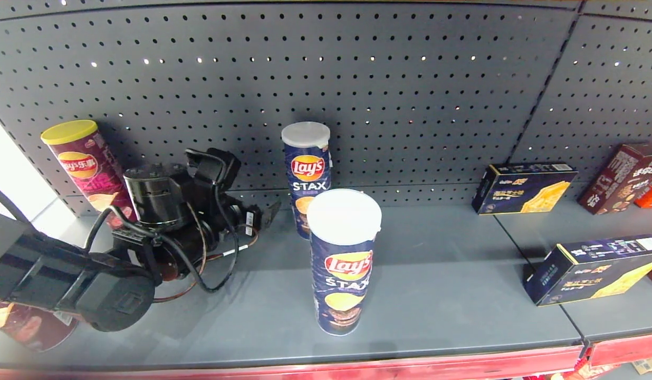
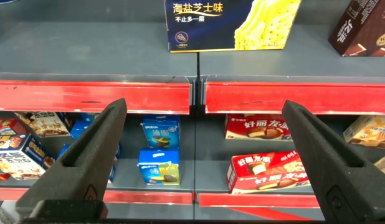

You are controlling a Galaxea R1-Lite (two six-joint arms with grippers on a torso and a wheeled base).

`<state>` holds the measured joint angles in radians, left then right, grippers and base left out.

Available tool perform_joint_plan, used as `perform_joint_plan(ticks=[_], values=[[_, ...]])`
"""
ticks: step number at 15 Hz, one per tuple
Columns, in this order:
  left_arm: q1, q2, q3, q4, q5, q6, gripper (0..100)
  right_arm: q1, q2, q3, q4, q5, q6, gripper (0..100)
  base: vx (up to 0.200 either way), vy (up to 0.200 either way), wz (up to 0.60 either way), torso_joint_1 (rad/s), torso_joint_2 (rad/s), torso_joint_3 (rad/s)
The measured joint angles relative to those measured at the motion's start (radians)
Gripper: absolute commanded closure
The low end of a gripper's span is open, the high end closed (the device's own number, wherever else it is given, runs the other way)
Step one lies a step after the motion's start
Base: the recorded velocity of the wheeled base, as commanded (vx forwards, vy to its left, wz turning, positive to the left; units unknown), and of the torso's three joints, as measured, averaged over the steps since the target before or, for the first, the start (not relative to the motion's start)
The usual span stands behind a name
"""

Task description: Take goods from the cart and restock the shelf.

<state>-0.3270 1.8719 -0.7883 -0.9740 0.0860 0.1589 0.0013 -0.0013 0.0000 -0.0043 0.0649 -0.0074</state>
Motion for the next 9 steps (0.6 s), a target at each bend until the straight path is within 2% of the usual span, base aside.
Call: perform_joint_plan(ticks=[9], values=[[-0.037,0.052,-0.063,0.043,0.001,-0.024,0,0.000,0.000,0.000,0.000,0.000,0.000,0,0.000,0.000,0.00,0.000,0.00,0.000]])
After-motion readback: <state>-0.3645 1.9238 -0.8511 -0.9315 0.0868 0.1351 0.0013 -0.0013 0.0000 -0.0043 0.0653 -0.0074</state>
